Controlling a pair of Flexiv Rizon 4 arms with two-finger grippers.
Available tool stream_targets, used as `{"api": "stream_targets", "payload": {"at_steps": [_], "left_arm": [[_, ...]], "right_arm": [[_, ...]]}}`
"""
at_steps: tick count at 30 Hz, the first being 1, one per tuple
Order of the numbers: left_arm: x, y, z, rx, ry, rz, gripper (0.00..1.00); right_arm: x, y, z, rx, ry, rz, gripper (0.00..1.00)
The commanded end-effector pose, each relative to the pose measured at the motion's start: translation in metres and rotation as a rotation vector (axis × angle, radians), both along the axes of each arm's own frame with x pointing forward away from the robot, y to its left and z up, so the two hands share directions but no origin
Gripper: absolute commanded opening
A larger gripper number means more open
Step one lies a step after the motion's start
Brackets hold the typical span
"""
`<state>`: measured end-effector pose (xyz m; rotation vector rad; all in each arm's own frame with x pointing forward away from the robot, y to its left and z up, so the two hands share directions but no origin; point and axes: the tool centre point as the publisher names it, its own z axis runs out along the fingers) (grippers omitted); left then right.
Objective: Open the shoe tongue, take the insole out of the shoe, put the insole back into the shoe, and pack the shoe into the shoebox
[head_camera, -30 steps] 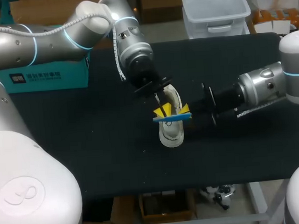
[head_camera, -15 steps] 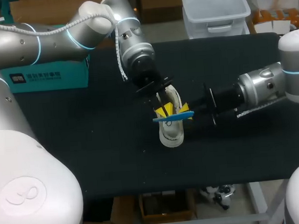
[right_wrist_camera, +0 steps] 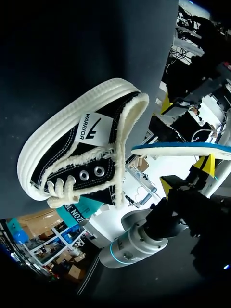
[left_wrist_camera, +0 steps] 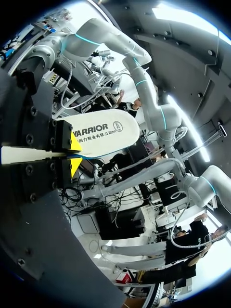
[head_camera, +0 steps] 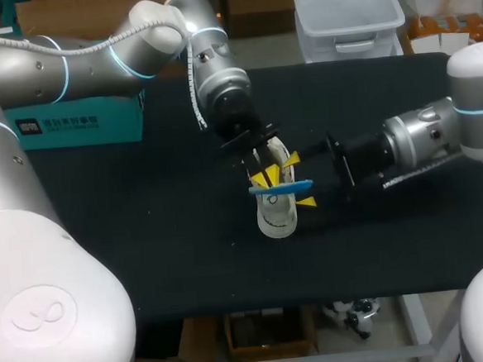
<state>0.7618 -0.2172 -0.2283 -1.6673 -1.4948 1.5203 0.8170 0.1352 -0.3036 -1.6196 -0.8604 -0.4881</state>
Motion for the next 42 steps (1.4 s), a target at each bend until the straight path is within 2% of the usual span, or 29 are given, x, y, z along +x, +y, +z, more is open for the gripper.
{"api": "stream_targets", "payload": {"at_steps": [1,2,3,4,10,12,13,14,15,24,26,27,28,29,31,37,42], "left_arm": [[0.004,-0.004,-0.002,0.001,0.004,-0.004,0.00],[0.004,-0.005,-0.002,0.001,0.004,-0.003,0.00],[0.004,-0.006,-0.003,0.002,0.004,-0.003,0.00],[0.004,-0.006,-0.003,0.002,0.003,-0.002,0.00],[0.006,-0.013,-0.006,0.000,-0.004,0.003,0.00],[0.006,-0.014,-0.006,-0.002,-0.003,0.005,0.00],[0.006,-0.014,-0.006,-0.003,-0.002,0.006,0.00],[0.007,-0.015,-0.006,-0.003,-0.001,0.006,0.00],[0.007,-0.015,-0.006,-0.003,0.000,0.007,0.00],[0.010,-0.011,-0.006,0.005,0.014,0.010,0.00],[0.011,-0.008,-0.005,0.026,0.031,0.000,0.00],[0.011,-0.006,-0.004,0.026,0.031,0.001,0.11],[0.011,-0.004,-0.003,0.037,0.030,-0.004,0.48],[0.012,-0.002,-0.001,0.040,0.036,-0.009,0.75],[0.015,0.003,0.002,0.048,0.038,-0.013,1.00],[0.023,0.015,0.011,0.093,0.043,-0.016,1.00],[0.043,0.027,0.019,0.166,0.018,0.021,1.00]], "right_arm": [[0.001,0.000,-0.002,0.015,-0.003,0.006,0.79],[0.001,0.000,-0.002,0.018,-0.001,0.011,0.70],[0.001,0.001,-0.002,0.019,-0.001,0.013,0.56],[0.001,0.002,-0.002,0.019,-0.001,0.014,0.49],[0.000,0.005,0.001,0.026,0.003,0.019,0.43],[0.000,0.006,0.001,0.028,0.004,0.019,0.32],[0.000,0.006,0.001,0.029,0.005,0.020,0.21],[0.000,0.006,0.001,0.029,0.006,0.020,0.03],[0.000,0.006,0.001,0.030,0.007,0.020,0.00],[0.000,0.005,-0.001,0.034,0.007,0.022,0.00],[0.000,0.004,-0.001,0.033,0.005,0.023,0.00],[0.000,0.004,-0.001,0.033,0.005,0.023,0.00],[0.000,0.003,-0.001,0.032,0.003,0.023,0.00],[0.000,0.003,-0.001,0.032,0.001,0.023,0.00],[0.000,0.002,-0.002,0.032,-0.002,0.023,0.00],[0.000,0.001,-0.002,0.032,-0.003,0.029,0.00],[0.000,-0.001,-0.002,0.030,0.007,0.029,0.00]]}}
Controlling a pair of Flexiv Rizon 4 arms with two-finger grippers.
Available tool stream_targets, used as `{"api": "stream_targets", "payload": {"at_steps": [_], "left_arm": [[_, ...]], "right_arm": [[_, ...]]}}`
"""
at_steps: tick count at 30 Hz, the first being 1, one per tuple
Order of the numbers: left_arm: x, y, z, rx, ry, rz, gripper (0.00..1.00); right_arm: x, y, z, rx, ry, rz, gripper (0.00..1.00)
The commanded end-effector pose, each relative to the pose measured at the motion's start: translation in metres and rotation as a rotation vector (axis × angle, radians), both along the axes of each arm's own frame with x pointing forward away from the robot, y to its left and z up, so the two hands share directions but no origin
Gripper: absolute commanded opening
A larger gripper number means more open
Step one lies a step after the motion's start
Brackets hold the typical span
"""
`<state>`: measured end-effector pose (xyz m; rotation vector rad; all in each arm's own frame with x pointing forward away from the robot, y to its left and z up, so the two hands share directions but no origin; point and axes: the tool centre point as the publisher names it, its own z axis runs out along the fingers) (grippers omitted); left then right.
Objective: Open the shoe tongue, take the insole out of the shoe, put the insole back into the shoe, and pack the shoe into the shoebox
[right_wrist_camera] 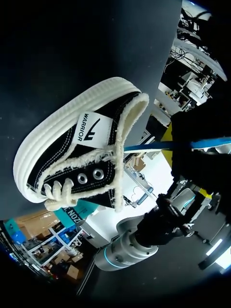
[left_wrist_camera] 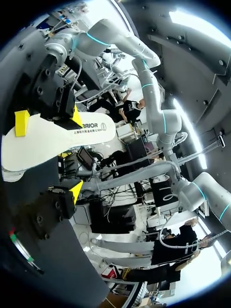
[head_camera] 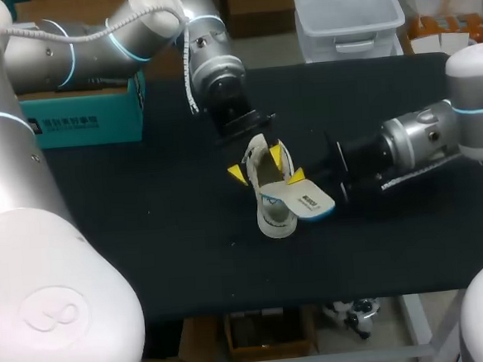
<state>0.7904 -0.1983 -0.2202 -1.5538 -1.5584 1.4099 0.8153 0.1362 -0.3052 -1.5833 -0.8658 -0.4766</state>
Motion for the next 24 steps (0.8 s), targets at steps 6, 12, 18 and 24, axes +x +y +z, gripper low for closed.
{"api": "stream_targets", "payload": {"at_steps": [6,12,18,24], "left_arm": [[0.044,0.026,0.016,0.142,-0.047,0.054,1.00],[0.076,0.045,0.026,0.257,-0.048,0.091,1.00],[0.097,0.055,0.031,0.280,-0.057,0.166,1.00],[0.101,0.061,0.030,0.304,-0.084,0.189,1.00]], "right_arm": [[0.002,-0.002,0.000,0.004,0.003,0.004,0.00],[0.002,-0.002,0.000,0.004,0.003,0.004,0.00],[0.002,-0.002,0.000,0.004,0.003,0.004,0.00],[0.002,-0.002,0.000,0.004,0.003,0.004,0.00]]}}
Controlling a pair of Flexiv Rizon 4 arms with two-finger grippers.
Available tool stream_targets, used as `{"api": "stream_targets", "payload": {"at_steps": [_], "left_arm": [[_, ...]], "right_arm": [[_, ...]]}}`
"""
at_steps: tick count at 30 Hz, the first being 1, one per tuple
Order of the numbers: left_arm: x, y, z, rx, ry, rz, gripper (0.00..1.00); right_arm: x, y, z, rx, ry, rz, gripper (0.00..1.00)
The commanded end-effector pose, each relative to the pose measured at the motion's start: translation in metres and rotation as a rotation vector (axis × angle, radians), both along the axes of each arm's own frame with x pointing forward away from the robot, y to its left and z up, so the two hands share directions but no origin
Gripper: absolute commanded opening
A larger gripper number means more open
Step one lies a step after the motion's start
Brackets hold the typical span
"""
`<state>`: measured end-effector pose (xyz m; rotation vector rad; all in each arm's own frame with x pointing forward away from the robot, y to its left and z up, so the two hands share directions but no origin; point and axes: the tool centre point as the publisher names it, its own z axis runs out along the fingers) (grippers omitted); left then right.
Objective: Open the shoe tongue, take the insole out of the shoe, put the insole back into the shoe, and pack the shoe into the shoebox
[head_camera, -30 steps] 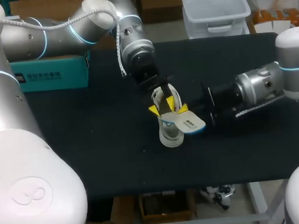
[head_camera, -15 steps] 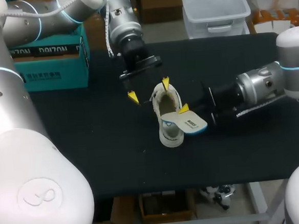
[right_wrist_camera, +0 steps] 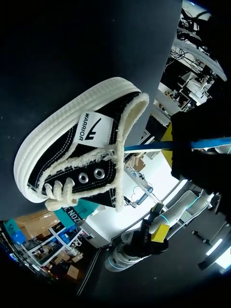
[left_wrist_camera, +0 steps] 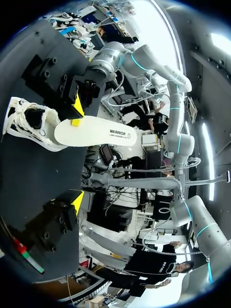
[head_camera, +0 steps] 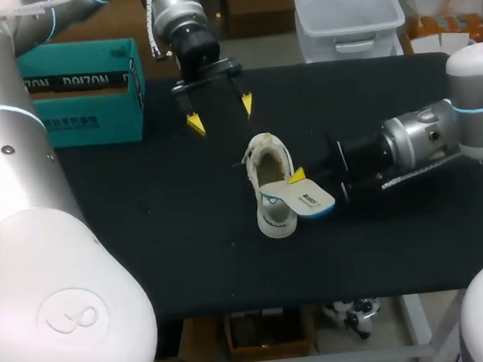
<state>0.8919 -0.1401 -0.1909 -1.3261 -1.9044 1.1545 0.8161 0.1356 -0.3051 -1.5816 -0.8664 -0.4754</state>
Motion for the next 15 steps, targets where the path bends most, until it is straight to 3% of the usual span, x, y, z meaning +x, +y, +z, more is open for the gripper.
{"api": "stream_targets", "payload": {"at_steps": [1,15], "left_arm": [[-0.0007,0.0035,0.0002,0.008,-0.007,0.001,1.00],[-0.0019,0.0116,0.0029,0.024,-0.018,0.020,1.00]], "right_arm": [[0.0007,-0.0009,0.0000,0.002,0.002,0.003,0.00],[0.0007,-0.0009,0.0000,0.002,0.002,0.003,0.00]]}}
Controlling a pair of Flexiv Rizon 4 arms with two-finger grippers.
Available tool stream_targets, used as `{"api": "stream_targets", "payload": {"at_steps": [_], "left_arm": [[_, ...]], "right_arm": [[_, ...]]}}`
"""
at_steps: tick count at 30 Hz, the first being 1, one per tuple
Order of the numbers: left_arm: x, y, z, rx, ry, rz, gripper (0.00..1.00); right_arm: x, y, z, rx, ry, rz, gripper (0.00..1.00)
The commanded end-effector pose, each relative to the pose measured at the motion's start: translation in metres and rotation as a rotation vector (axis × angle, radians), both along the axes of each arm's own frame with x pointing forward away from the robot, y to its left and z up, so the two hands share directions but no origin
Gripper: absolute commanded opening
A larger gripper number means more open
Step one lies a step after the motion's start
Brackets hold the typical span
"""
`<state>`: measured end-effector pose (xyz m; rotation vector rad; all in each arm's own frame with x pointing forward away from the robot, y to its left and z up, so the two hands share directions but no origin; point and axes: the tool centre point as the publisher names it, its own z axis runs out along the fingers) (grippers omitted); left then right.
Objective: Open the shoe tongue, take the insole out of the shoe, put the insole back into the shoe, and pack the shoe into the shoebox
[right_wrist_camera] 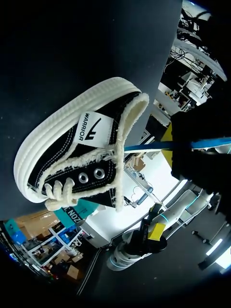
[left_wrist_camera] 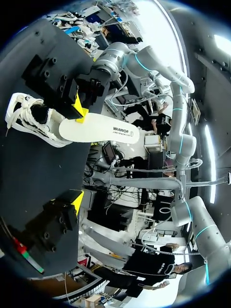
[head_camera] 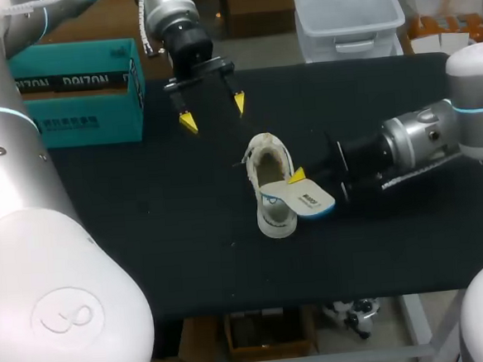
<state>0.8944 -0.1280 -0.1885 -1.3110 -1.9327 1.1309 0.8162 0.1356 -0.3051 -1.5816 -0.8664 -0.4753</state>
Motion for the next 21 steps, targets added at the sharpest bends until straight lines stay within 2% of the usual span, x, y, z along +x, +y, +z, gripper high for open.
{"api": "stream_targets", "payload": {"at_steps": [1,18,21], "left_arm": [[-0.004,-0.001,0.000,0.001,-0.007,0.005,1.00],[-0.004,-0.001,0.000,0.001,-0.007,0.005,1.00],[-0.018,0.007,0.000,-0.031,-0.067,0.067,1.00]], "right_arm": [[0.001,-0.001,0.000,0.002,0.002,0.003,0.00],[0.001,-0.001,0.000,0.002,0.002,0.003,0.00],[0.001,-0.003,0.000,0.013,-0.005,-0.024,0.00]]}}
